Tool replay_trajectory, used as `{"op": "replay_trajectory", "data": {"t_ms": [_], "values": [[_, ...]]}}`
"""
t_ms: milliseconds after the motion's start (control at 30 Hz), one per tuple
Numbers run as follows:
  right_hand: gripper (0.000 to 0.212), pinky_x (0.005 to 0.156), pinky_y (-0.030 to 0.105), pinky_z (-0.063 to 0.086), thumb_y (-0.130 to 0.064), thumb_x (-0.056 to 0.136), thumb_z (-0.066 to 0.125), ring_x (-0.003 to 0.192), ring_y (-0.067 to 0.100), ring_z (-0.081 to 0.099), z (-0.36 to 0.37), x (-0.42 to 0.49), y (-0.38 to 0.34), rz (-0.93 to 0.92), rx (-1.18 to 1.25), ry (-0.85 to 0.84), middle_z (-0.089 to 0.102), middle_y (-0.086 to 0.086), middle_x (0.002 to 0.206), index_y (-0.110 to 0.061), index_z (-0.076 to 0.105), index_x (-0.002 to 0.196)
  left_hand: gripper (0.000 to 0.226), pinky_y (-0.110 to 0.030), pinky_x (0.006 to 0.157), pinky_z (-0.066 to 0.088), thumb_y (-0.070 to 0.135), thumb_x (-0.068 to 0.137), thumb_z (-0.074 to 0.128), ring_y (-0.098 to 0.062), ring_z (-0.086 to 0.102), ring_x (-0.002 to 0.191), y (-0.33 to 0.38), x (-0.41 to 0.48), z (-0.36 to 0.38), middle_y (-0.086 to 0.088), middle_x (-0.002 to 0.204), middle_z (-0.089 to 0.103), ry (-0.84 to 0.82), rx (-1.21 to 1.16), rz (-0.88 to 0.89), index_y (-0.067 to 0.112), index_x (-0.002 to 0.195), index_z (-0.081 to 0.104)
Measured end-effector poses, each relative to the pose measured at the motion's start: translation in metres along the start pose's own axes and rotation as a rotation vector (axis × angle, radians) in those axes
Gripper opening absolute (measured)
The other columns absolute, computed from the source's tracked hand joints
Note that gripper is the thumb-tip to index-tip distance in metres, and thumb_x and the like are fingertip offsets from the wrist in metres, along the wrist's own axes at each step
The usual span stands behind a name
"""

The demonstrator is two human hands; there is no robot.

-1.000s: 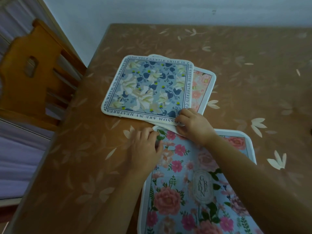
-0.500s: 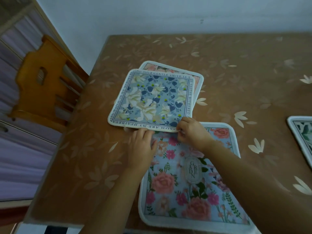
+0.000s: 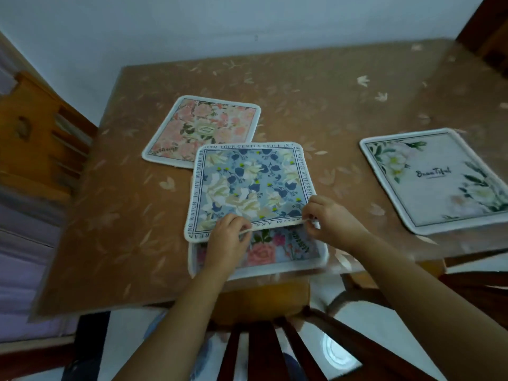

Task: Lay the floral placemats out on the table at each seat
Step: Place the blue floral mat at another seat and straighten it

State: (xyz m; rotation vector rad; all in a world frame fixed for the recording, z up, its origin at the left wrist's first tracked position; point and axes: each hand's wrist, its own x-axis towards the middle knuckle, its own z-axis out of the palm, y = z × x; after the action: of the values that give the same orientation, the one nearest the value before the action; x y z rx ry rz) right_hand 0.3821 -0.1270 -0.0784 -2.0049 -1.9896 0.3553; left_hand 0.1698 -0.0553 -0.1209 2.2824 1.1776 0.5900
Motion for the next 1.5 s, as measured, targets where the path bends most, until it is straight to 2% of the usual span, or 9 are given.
{"op": "replay_trajectory", "data": {"t_ms": [167, 300, 433, 667, 800, 967, 1133, 1333, 1500], "values": [[0.012, 0.071, 0.037, 0.046, -0.005, 0.074, 0.062, 0.091, 0.033, 0.055, -0.018, -0.066, 0.020, 0.079, -0.001, 0.007, 0.060, 0.018, 0.095, -0.001, 0.060, 0.085, 0.006, -0.021, 0.068, 0.042, 0.000, 0.079, 0.063, -0.018, 0.051, 0.077, 0.053, -0.027, 0.026, -0.004, 0.086, 0.051, -0.024, -0.174, -0.061, 0.005, 0.082, 0.060], [0.013, 0.072, 0.036, 0.044, -0.003, 0.073, 0.062, 0.089, 0.036, 0.055, -0.037, -0.095, 0.041, 0.090, -0.003, 0.064, 0.059, 0.021, 0.095, 0.001, 0.060, 0.085, 0.012, -0.010, 0.065, 0.037, 0.001, 0.079, 0.063, -0.012, 0.049, 0.072, 0.092, -0.034, 0.041, -0.001, 0.083, 0.049, -0.029, -0.222, -0.068, 0.011, 0.077, 0.057], [0.013, 0.078, 0.043, 0.046, -0.007, 0.077, 0.059, 0.093, 0.034, 0.052, -0.058, -0.109, 0.069, 0.091, -0.003, 0.098, 0.058, 0.018, 0.097, -0.001, 0.060, 0.089, 0.020, -0.001, 0.063, 0.036, 0.000, 0.079, 0.062, -0.002, 0.046, 0.069, 0.132, -0.036, 0.055, 0.005, 0.079, 0.047, 0.007, -0.234, -0.103, 0.018, 0.075, 0.054], [0.013, 0.074, 0.042, 0.047, -0.005, 0.077, 0.060, 0.092, 0.033, 0.052, -0.111, -0.139, 0.140, -0.011, 0.033, 0.119, 0.059, 0.019, 0.097, 0.000, 0.059, 0.089, 0.017, 0.000, 0.061, 0.036, -0.010, 0.074, 0.062, -0.004, 0.045, 0.064, 0.223, -0.033, 0.101, 0.004, 0.073, 0.045, 0.203, -0.280, -0.172, 0.007, 0.075, 0.058], [0.012, 0.074, 0.043, 0.046, -0.004, 0.078, 0.057, 0.092, 0.033, 0.052, -0.141, -0.157, 0.188, -0.054, 0.007, 0.123, 0.059, 0.019, 0.095, 0.000, 0.059, 0.089, 0.018, 0.000, 0.059, 0.036, -0.007, 0.076, 0.061, -0.005, 0.046, 0.065, 0.273, -0.026, 0.139, 0.000, 0.076, 0.046, 0.223, -0.327, -0.216, 0.010, 0.076, 0.056], [0.011, 0.076, 0.039, 0.044, -0.004, 0.078, 0.057, 0.092, 0.031, 0.052, -0.168, -0.175, 0.251, -0.023, 0.010, 0.114, 0.059, 0.017, 0.093, -0.001, 0.060, 0.088, 0.015, -0.001, 0.061, 0.036, -0.008, 0.077, 0.060, -0.006, 0.046, 0.066, 0.322, -0.005, 0.184, -0.010, 0.082, 0.048, 0.202, -0.375, -0.213, 0.007, 0.079, 0.057], [0.011, 0.071, 0.031, 0.041, -0.005, 0.076, 0.060, 0.087, 0.031, 0.054, -0.187, -0.181, 0.322, 0.068, 0.031, 0.085, 0.059, 0.017, 0.091, -0.001, 0.060, 0.086, 0.019, -0.002, 0.062, 0.035, -0.005, 0.079, 0.061, -0.005, 0.044, 0.068, 0.360, 0.031, 0.233, 0.001, 0.076, 0.044, 0.117, -0.380, -0.165, 0.011, 0.075, 0.053], [0.013, 0.070, 0.028, 0.037, -0.006, 0.076, 0.059, 0.091, 0.031, 0.053, -0.206, -0.187, 0.407, 0.172, 0.052, -0.005, 0.058, 0.016, 0.094, -0.001, 0.060, 0.088, 0.019, -0.003, 0.064, 0.034, -0.005, 0.080, 0.059, -0.004, 0.043, 0.068, 0.404, 0.077, 0.290, 0.002, 0.078, 0.043, 0.000, -0.349, -0.101, 0.012, 0.077, 0.053], [0.012, 0.069, 0.029, 0.038, -0.004, 0.073, 0.060, 0.090, 0.031, 0.053, -0.216, -0.196, 0.461, 0.223, 0.115, 0.011, 0.057, 0.017, 0.092, -0.001, 0.060, 0.084, 0.017, -0.004, 0.063, 0.035, -0.001, 0.080, 0.061, -0.004, 0.044, 0.068, 0.437, 0.103, 0.326, 0.004, 0.078, 0.044, -0.040, -0.296, -0.088, 0.014, 0.078, 0.054]]}}
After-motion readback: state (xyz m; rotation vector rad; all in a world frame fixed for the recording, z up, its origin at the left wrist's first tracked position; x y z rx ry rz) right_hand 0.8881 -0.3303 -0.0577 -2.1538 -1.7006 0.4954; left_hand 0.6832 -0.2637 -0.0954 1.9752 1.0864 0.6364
